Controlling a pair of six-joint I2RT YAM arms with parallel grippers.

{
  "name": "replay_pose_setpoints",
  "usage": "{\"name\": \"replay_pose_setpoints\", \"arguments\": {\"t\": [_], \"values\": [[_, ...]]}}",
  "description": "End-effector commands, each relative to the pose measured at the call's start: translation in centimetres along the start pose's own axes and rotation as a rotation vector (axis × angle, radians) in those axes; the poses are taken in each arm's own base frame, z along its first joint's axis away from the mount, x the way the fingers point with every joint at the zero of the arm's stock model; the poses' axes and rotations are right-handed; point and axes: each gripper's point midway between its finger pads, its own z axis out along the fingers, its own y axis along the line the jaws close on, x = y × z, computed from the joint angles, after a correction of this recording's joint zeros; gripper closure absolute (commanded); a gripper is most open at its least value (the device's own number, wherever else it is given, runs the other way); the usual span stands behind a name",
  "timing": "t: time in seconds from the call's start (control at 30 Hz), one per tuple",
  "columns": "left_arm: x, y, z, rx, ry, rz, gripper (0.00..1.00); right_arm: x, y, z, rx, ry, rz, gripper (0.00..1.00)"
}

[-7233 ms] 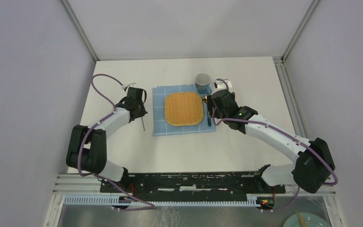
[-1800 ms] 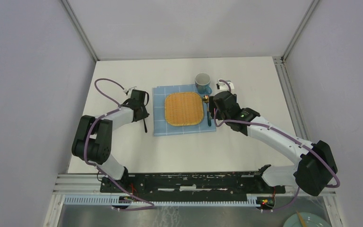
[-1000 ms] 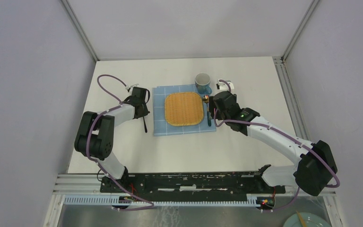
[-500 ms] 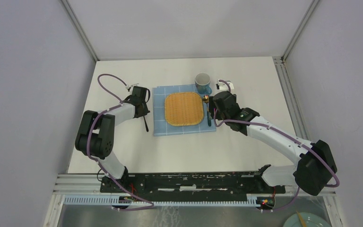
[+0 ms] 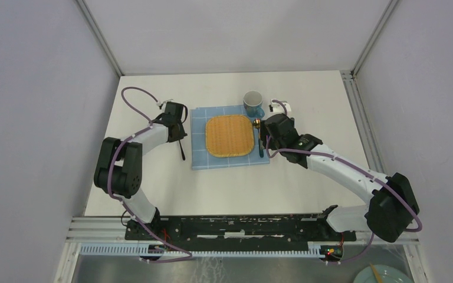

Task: Set the dinner table for one person
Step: Pick up the fork at the center of the board.

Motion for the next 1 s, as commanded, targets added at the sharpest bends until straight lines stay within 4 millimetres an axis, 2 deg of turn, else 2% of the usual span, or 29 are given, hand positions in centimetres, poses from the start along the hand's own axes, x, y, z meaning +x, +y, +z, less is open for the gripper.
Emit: {"name": "replay_pose_setpoints", "arguments": {"t": [0.0, 0.17, 0.33, 0.67, 0.83, 0.97], "values": [[-3.5, -0.6, -1.5, 0.010, -0.076, 0.030, 0.98, -1.3, 0.4, 0.1, -0.009, -0.039, 0.038, 0.27], [-4.2, -1.4, -2.2, 0.038, -0.086, 0.051, 0.98, -1.3, 0.6, 0.2, -0.012, -0.037, 0.040, 0.27], [-4.0, -2.8, -2.4, 0.078, -0.077, 0.102, 0.98, -1.2, 0.5, 0.3, -0.009, -0.036, 0.043, 0.27], [-3.4, -7.0, -3.3, 0.135, -0.080, 0.170, 0.98, -1.1, 0.3, 0.1, 0.000, -0.038, 0.049, 0.27], [-2.4, -8.6, -3.2, 0.152, -0.062, 0.174, 0.98, -1.1, 0.1, 0.1, 0.006, -0.040, 0.048, 0.27], [-1.4, -9.2, -2.9, 0.149, -0.051, 0.178, 0.98, -1.1, 0.0, 0.0, 0.007, -0.040, 0.047, 0.27]]}}
